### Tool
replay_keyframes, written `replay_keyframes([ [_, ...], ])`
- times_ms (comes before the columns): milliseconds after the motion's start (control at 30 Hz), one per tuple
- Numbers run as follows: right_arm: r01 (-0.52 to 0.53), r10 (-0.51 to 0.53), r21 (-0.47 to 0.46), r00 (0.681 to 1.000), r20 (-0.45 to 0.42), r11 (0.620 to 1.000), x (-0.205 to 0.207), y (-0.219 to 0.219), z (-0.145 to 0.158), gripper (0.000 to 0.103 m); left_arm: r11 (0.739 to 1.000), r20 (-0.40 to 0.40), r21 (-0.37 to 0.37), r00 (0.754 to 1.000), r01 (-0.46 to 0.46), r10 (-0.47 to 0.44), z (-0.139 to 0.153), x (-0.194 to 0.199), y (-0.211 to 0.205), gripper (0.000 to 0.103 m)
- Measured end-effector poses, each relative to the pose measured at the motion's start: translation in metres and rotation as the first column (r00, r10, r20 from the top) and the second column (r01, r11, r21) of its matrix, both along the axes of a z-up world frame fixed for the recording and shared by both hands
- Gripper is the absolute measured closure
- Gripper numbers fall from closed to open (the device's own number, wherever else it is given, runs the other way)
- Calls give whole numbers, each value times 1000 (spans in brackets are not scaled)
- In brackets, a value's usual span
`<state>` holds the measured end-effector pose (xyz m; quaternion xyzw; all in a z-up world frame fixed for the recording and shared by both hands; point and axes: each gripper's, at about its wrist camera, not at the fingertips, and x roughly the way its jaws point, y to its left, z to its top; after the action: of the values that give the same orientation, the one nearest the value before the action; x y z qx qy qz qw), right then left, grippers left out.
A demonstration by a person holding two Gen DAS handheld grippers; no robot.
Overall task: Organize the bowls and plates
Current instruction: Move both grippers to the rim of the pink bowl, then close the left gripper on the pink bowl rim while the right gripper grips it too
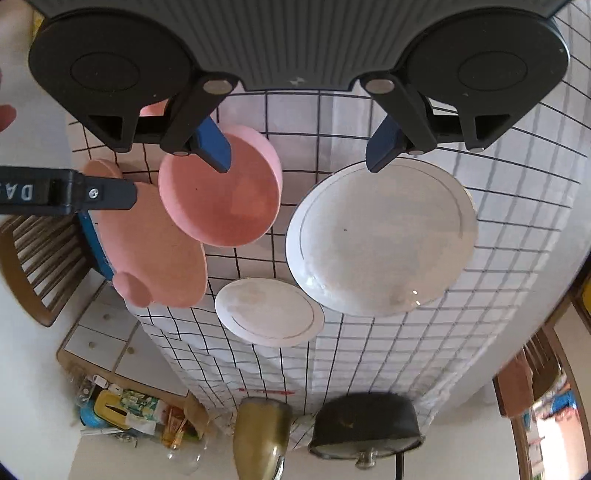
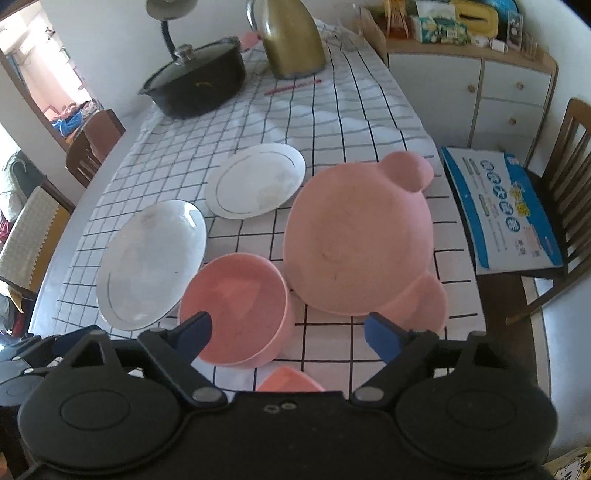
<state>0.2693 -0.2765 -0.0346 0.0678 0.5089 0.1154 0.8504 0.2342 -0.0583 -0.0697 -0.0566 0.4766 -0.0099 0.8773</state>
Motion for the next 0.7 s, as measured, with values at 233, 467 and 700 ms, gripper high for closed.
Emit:
replay_keyframes([
  [233,0,0,3,999,-48,1000,19,2,-19,28,997,-56,-74,998,-30,25,-17,21,4,24],
  [467,-20,20,3,995,-99,1000,31,10,-36,47,994,-90,-97,995,-52,44,-31,35,5,30],
  [700,-33,35,14,990,-136,999,36,17,-45,62,995,-130,-91,991,-50,38,-40,45,2,55],
])
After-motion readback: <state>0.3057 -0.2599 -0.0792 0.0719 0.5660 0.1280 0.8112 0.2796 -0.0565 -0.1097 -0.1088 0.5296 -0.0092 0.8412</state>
